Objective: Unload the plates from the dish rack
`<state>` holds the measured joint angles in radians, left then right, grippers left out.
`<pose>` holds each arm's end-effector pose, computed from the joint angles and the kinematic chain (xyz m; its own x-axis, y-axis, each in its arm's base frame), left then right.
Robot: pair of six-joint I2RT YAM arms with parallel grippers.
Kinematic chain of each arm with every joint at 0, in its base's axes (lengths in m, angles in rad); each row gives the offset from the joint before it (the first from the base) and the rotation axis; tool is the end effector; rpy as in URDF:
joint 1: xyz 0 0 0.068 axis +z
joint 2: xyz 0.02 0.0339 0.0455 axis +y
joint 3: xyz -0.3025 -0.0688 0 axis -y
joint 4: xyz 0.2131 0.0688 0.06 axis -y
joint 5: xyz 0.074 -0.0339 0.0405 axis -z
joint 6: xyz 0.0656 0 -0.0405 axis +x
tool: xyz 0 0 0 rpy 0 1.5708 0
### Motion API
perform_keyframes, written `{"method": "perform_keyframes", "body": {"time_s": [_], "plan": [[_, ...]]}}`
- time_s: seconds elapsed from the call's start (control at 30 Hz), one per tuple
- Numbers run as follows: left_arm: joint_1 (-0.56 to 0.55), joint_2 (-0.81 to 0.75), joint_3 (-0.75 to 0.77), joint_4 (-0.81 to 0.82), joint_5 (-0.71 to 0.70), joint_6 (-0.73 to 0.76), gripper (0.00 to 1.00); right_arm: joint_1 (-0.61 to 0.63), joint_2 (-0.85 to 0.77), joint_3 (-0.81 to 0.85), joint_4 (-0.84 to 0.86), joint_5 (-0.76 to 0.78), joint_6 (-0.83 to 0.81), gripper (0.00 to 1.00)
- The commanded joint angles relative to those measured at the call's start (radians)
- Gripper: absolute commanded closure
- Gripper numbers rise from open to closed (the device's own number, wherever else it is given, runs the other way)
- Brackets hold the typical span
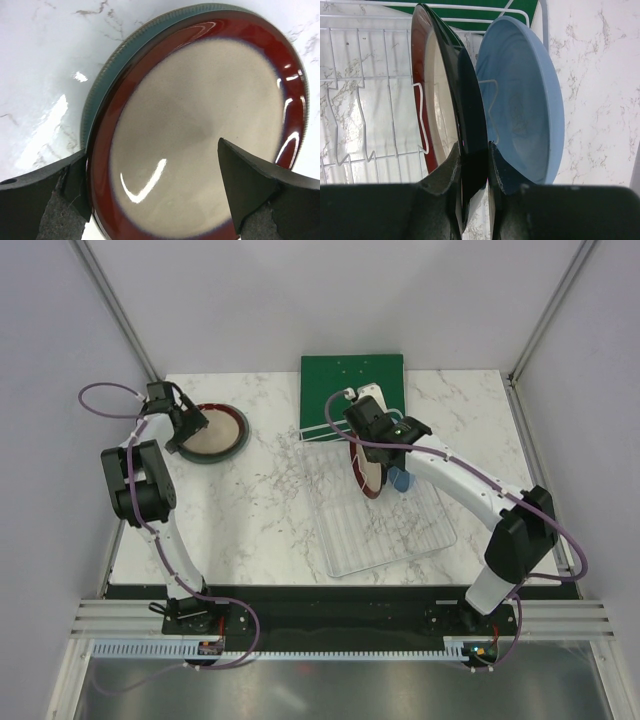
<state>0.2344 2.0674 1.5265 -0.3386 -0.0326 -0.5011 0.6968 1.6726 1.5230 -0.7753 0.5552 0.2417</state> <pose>0.4534 0.1105 0.2136 -0.5360 -0.6216 -0.5712 -0.5813 0.7624 -0.2842 0.2895 0.1971 0.3384 -0.6669 -0.2929 -0.6852 -0.1467 0.9531 -0.2646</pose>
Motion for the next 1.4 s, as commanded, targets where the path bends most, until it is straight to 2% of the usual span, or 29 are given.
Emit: {"method": "perform_keyframes", "body": {"time_s": [0.0, 0.17, 0.3, 0.43, 0.53, 0.63, 0.73, 0.77, 0.9, 1.07, 1.17, 1.37], "plan": [[0.006, 0.026, 0.110, -0.173, -0.095, 0.085, 0.00, 0.004, -0.094, 0.081, 0.068, 0.072, -0.041, 1.00], [-0.001, 0.053, 0.140, -0.247, -0.216, 0.065, 0.00, 0.009, -0.090, 0.086, 0.068, 0.061, -0.032, 1.00], [-0.003, -0.032, 0.083, -0.241, -0.318, 0.012, 0.00, 0.013, -0.099, 0.101, 0.065, 0.068, -0.038, 1.00], [0.000, -0.144, 0.037, -0.217, -0.325, 0.012, 0.00, 0.021, -0.119, 0.132, 0.044, 0.089, -0.044, 1.00], [0.000, -0.200, 0.027, -0.208, -0.261, 0.029, 0.00, 0.024, -0.143, 0.154, 0.034, 0.106, -0.044, 1.00], [0.000, -0.268, -0.012, -0.186, -0.138, 0.038, 0.00, 0.030, -0.160, 0.178, 0.013, 0.121, -0.045, 1.00], [-0.001, -0.390, -0.129, -0.090, 0.024, 0.036, 0.00, 0.035, -0.181, 0.201, -0.005, 0.135, -0.042, 1.00], [-0.004, -0.426, -0.213, -0.004, 0.156, 0.033, 0.00, 0.041, -0.186, 0.213, -0.015, 0.138, -0.042, 1.00], [-0.033, -0.642, -0.423, 0.180, 0.312, 0.000, 0.00, 0.063, -0.212, 0.276, -0.044, 0.124, -0.039, 1.00], [-0.075, -0.791, -0.593, 0.269, 0.473, -0.060, 0.00, 0.078, -0.238, 0.321, -0.045, 0.008, -0.019, 1.00], [-0.095, -0.860, -0.713, 0.441, 0.546, -0.149, 0.00, 0.079, -0.244, 0.322, -0.018, -0.101, 0.001, 1.00], [-0.199, -0.883, -0.810, 0.717, 0.603, -0.307, 0.00, 0.086, -0.257, 0.272, 0.070, -0.283, 0.050, 1.00]]}}
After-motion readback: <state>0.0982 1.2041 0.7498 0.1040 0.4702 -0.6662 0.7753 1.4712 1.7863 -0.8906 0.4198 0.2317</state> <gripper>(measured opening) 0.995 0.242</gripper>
